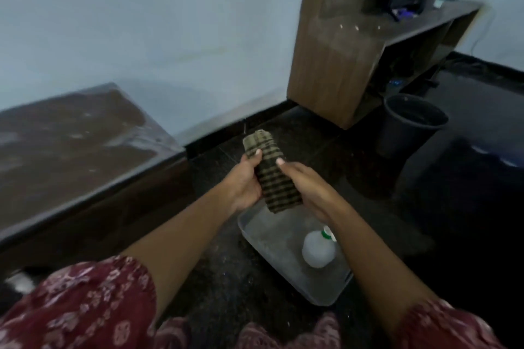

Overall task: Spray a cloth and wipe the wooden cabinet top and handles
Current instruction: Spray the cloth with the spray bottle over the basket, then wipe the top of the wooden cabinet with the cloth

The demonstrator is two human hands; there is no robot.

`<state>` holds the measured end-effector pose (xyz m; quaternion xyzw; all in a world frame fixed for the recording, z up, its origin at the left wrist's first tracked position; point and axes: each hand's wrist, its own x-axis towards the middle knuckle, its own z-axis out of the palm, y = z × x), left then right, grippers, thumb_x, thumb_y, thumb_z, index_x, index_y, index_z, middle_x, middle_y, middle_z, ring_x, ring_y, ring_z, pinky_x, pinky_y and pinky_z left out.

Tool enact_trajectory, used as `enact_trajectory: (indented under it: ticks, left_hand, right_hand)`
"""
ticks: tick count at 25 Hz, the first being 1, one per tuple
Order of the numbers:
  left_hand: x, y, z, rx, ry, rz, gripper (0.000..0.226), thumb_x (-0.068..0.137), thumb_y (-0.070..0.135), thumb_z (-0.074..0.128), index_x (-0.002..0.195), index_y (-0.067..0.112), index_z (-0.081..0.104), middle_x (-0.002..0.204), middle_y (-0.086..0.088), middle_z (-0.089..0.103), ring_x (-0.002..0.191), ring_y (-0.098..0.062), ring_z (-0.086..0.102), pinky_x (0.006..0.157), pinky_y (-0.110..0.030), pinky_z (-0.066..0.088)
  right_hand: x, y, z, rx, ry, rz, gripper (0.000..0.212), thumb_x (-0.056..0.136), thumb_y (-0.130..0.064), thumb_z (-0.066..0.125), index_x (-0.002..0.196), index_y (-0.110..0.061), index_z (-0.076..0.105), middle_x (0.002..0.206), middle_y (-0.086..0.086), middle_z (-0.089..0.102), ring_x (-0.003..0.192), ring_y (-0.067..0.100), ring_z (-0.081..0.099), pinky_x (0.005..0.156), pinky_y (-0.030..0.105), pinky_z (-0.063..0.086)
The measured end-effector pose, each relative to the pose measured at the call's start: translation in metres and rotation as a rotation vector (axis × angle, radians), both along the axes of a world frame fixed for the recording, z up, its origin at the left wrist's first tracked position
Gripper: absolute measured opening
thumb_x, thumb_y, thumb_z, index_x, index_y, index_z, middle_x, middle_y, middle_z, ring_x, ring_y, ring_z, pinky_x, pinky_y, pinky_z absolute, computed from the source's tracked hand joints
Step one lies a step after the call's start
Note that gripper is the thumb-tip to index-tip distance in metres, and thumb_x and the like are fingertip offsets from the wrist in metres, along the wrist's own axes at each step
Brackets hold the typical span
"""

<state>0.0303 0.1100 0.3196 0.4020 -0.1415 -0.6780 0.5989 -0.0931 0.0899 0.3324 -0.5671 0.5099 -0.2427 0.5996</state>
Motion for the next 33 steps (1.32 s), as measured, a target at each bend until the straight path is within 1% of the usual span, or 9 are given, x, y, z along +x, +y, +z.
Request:
enact_trajectory:
  ticks: [2,5,11,15,18,21,25,29,33]
  left_hand:
    - [0.025,0.033,0.035,-0.034,-0.080,0.057,0.042,0.100,0.023,0.031,0.140,0.011,0.033,0.114,-0.015,0.060,0.094,-0.027,0.061,0.076,-0.038,0.050]
    - [0.070,0.103,0.093,0.002,-0.224,0.178,0.041,0.100,0.024,0.034,0.135,0.004,0.043,0.117,-0.014,0.061,0.104,-0.029,0.060,0.084,-0.034,0.046]
    - [0.149,0.243,0.162,-0.024,-0.268,0.495,0.041,0.095,0.030,0.045,0.125,0.004,0.051,0.083,-0.009,0.060,0.058,-0.016,0.059,0.042,-0.024,0.050]
    - [0.180,0.315,0.161,-0.011,-0.242,0.663,0.030,0.095,0.033,0.046,0.087,0.006,0.054,0.048,-0.004,0.055,0.021,-0.008,0.046,0.030,-0.010,0.037]
    - [0.215,0.353,0.142,0.029,-0.356,0.845,0.033,0.094,0.026,0.050,0.067,0.008,0.052,0.038,0.000,0.054,0.025,-0.005,0.049,0.033,-0.013,0.042]
    - [0.260,0.406,0.114,0.307,-0.804,0.886,0.034,0.096,0.027,0.045,0.094,-0.001,0.063,0.073,-0.010,0.070,0.061,-0.008,0.070,0.061,-0.020,0.056]
    - [0.303,0.493,0.076,0.743,-1.509,0.758,0.062,0.088,0.032,0.058,0.141,0.008,0.036,0.147,-0.014,0.041,0.136,-0.029,0.035,0.111,-0.034,0.026]
    - [0.331,0.532,0.058,0.931,-1.529,0.254,0.122,0.070,0.047,0.073,0.148,0.007,-0.011,0.160,-0.007,-0.006,0.148,-0.025,-0.005,0.120,-0.039,0.002]
    - [0.359,0.532,0.052,0.941,-1.580,0.168,0.135,0.060,0.049,0.079,0.147,0.012,-0.016,0.160,-0.002,-0.012,0.147,-0.019,-0.012,0.119,-0.042,-0.004]
  right_hand:
    - [0.022,0.025,0.030,-0.028,-0.109,0.051,0.034,0.090,-0.022,0.057,0.115,0.000,0.059,0.096,0.014,0.066,0.083,0.022,0.065,0.080,0.037,0.054]
    - [0.062,0.078,0.087,0.093,-0.262,0.222,0.017,0.091,-0.013,0.054,0.095,0.000,0.064,0.069,0.007,0.073,0.059,0.016,0.069,0.057,0.026,0.057]
    - [0.150,0.181,0.157,0.310,-0.411,0.476,0.024,0.093,-0.021,0.048,0.093,-0.001,0.061,0.073,0.016,0.074,0.064,0.027,0.072,0.064,0.034,0.060]
    - [0.207,0.242,0.162,0.461,-0.524,0.647,0.038,0.096,-0.033,0.041,0.092,0.000,0.061,0.070,0.020,0.073,0.056,0.032,0.071,0.053,0.033,0.059]
    - [0.261,0.268,0.142,0.565,-0.501,0.715,0.044,0.096,-0.033,0.040,0.089,0.003,0.064,0.075,0.024,0.073,0.061,0.034,0.072,0.056,0.038,0.060]
    - [0.322,0.301,0.116,0.542,-0.405,0.855,0.026,0.096,-0.013,0.040,0.110,0.002,0.056,0.086,0.024,0.071,0.068,0.033,0.073,0.063,0.043,0.060]
    - [0.396,0.346,0.094,-0.054,-0.155,1.100,0.054,0.092,0.000,0.043,0.140,-0.023,0.038,0.122,0.008,0.060,0.088,0.029,0.068,0.071,0.033,0.054]
    - [0.421,0.379,0.077,-1.182,0.090,1.477,0.059,0.091,-0.007,0.044,0.140,-0.037,0.035,0.152,-0.002,0.036,0.128,0.033,0.046,0.107,0.044,0.040]
    - [0.423,0.385,0.048,-1.699,0.237,1.650,0.053,0.094,-0.019,0.042,0.140,-0.042,0.031,0.155,-0.011,0.027,0.119,0.040,0.044,0.089,0.043,0.045]
